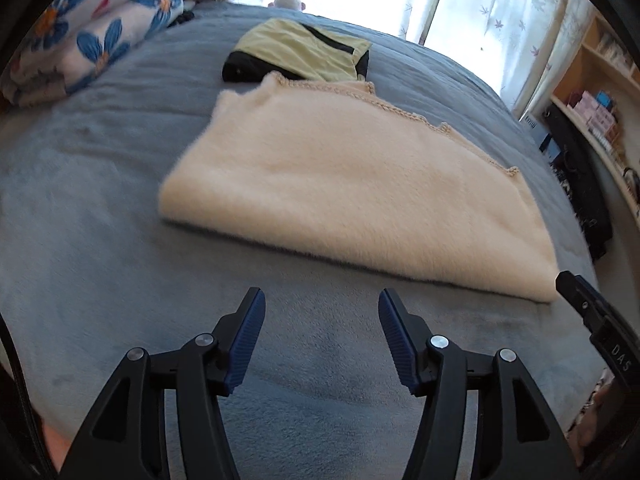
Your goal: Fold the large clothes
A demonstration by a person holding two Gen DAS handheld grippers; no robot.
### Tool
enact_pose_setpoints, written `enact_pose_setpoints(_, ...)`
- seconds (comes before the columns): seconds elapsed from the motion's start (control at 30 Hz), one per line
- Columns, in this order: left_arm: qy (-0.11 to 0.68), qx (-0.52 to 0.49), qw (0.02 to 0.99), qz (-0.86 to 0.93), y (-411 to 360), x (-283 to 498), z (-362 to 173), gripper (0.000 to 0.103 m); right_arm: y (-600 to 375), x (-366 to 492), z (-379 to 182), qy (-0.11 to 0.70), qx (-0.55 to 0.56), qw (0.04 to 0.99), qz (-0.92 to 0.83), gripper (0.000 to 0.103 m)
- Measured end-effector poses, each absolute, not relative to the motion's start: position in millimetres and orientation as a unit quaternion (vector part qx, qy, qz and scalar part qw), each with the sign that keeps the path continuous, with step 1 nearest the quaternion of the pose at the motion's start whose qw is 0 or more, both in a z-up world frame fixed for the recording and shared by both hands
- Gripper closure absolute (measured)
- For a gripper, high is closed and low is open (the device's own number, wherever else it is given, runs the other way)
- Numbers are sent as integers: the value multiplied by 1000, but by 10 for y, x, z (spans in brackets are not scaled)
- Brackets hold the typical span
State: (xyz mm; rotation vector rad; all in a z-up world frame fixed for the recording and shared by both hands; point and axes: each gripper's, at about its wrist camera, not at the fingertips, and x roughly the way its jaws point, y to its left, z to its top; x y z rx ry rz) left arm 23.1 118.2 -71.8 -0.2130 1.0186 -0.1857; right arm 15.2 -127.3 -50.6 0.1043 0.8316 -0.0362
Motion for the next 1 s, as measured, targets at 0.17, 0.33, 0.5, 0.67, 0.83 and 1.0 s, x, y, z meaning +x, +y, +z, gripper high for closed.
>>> enact_pose_setpoints(0.17,501,-164,843,-106,1306,369,-1021,46,-1219,226,-651,416,48,908,-12,56)
enact_pose_setpoints(0.33,510,-213,827,-105,1390,570,-1317,46,-1187,332,-807,431,53,901,-4,56)
enact_pose_setpoints(0.5,494,-245,829,-98,1453,799,-1452,46,-1162,453,-923,440,58,896,4,56)
enact_pose_setpoints(0.67,480,-277,827,-94,1528,1103,-1548,46,-1141,585,-986,440,61,896,16,56)
enact_pose_setpoints(0.83,465,-272,838,-89,1501,1379,-1513,46,-1125,747,-1062,443,71,893,27,56)
enact_pose_setpoints(1.0,454,-258,850,-73,1461,1589,-1459,49,-1076,945,-1143,448,71,891,27,56)
